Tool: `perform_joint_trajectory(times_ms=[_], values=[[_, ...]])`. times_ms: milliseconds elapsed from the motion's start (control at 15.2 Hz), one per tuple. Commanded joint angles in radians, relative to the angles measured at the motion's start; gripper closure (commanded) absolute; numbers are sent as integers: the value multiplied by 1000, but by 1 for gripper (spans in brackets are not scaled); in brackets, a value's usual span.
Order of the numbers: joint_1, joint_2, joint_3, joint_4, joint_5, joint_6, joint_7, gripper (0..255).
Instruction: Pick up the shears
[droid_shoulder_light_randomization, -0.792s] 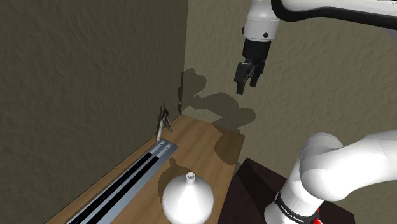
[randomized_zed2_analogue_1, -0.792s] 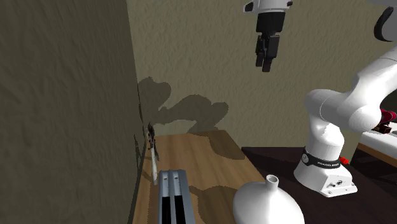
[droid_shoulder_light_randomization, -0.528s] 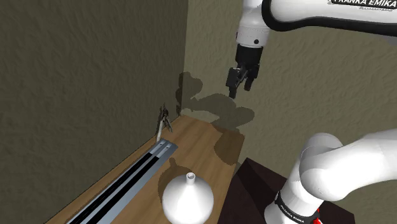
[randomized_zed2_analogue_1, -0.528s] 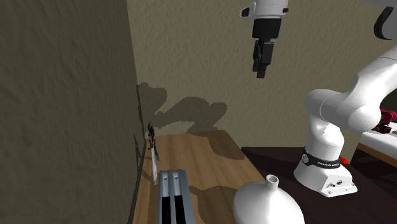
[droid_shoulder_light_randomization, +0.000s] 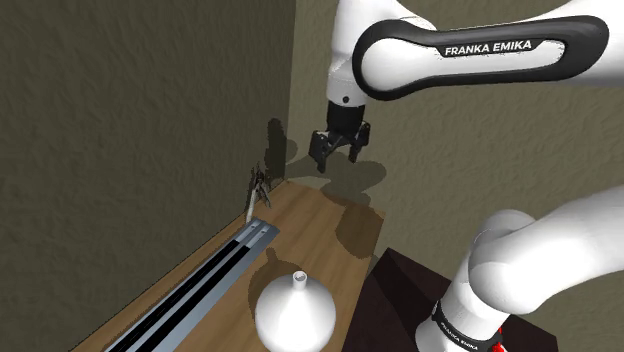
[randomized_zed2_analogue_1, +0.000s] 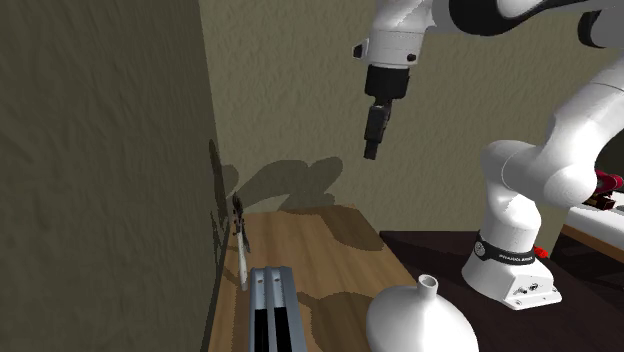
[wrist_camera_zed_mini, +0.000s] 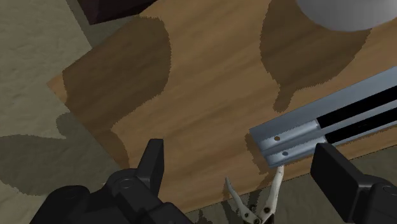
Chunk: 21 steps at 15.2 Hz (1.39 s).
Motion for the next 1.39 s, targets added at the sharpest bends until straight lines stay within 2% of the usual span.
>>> perform_joint_trajectory(times_ms=[0, 396, 792, 1056, 1320], values=[[-19, 62, 38, 1, -7, 73, 81, 0], [-89, 270, 141, 57, -79, 241, 326, 0], [-155, 511, 218, 179, -237, 343, 604, 0], [-166, 682, 231, 296, -371, 363, 791, 0], [-144, 847, 207, 436, -492, 353, 951, 0]])
